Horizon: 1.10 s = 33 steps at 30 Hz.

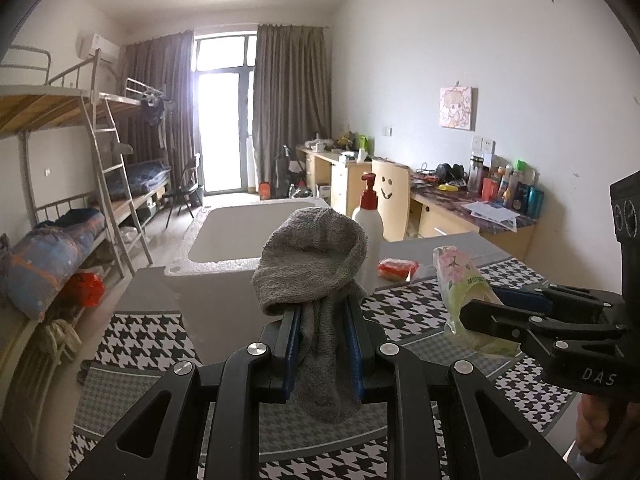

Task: Organize soft objects
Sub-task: 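Lift and carry the sock in the left tool while the right tool carries the packet to the box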

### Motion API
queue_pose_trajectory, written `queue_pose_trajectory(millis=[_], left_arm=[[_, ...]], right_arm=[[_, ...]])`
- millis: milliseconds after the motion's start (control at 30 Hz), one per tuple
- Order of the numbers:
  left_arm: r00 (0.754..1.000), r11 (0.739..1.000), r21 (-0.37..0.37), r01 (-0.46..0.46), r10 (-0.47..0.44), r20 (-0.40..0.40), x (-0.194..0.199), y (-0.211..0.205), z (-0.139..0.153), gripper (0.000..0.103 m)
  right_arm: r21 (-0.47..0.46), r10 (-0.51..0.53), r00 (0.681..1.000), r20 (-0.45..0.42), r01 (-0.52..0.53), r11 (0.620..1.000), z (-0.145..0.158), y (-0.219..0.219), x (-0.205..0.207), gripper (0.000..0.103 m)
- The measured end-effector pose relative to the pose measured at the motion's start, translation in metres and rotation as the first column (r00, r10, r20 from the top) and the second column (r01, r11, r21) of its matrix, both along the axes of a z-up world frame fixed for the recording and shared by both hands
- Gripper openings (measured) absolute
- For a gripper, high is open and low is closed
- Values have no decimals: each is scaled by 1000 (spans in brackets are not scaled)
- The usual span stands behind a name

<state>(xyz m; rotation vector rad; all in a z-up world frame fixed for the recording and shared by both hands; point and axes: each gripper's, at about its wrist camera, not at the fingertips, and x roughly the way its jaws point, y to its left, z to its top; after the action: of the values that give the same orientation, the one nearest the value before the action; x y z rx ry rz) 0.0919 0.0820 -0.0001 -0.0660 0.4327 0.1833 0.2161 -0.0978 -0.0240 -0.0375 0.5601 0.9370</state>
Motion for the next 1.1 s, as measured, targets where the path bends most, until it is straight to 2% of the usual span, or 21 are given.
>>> queue_pose_trajectory(millis=[633, 1100], left_arm=[[999, 999, 29, -25, 24, 35, 10, 15, 23, 22], [996, 995, 54, -83, 81, 41, 23, 30, 35, 22]], right_arm=[[3, 31, 998, 50, -31, 1000, 24, 22, 1, 38], [22, 34, 996, 80, -36, 999, 45, 35, 7, 38]])
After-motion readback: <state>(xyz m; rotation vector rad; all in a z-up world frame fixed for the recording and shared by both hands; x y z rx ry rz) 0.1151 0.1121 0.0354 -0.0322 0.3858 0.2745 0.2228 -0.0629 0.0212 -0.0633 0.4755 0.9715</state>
